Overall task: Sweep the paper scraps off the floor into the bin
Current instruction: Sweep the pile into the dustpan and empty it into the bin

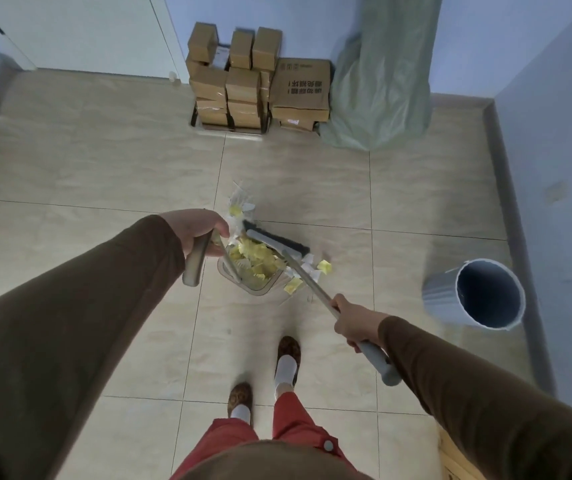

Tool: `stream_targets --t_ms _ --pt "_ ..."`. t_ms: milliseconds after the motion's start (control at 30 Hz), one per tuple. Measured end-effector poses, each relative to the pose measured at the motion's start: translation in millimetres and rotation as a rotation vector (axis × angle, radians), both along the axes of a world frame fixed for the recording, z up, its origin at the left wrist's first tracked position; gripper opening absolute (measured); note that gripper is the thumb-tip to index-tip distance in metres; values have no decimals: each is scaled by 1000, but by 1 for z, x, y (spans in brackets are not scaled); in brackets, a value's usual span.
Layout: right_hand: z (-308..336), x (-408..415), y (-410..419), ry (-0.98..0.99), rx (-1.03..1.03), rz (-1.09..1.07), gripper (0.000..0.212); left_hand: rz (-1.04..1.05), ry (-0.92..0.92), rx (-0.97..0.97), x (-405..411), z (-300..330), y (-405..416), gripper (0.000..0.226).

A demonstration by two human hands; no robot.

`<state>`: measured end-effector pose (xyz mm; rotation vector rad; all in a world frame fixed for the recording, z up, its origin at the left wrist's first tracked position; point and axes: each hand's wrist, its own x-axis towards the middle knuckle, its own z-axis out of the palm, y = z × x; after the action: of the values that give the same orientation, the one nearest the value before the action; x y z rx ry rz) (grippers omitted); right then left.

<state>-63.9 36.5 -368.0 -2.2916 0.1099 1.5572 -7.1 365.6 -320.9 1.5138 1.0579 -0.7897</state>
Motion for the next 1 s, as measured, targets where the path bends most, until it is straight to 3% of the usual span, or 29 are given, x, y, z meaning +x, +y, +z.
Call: stream_targets --t_ms 200,467,700,867,1000 --pt "14 -45 -17 -55 -26 -14 40 -14 -103 61 -19 -4 1 39" --pt "32 -95 -26 -150 60 -263 37 -113 -233 0 -91 5 5 21" --pt "50 -130 -49 -167 163 -551 40 -152 -337 -28 -140 21 19 20" --pt "65 -145 -56 -183 202 -706 40 -256 -381 29 -165 45 15 47" --pt "75 -157 -59 -193 213 -761 37 -335 -454 38 -173 67 3 40"
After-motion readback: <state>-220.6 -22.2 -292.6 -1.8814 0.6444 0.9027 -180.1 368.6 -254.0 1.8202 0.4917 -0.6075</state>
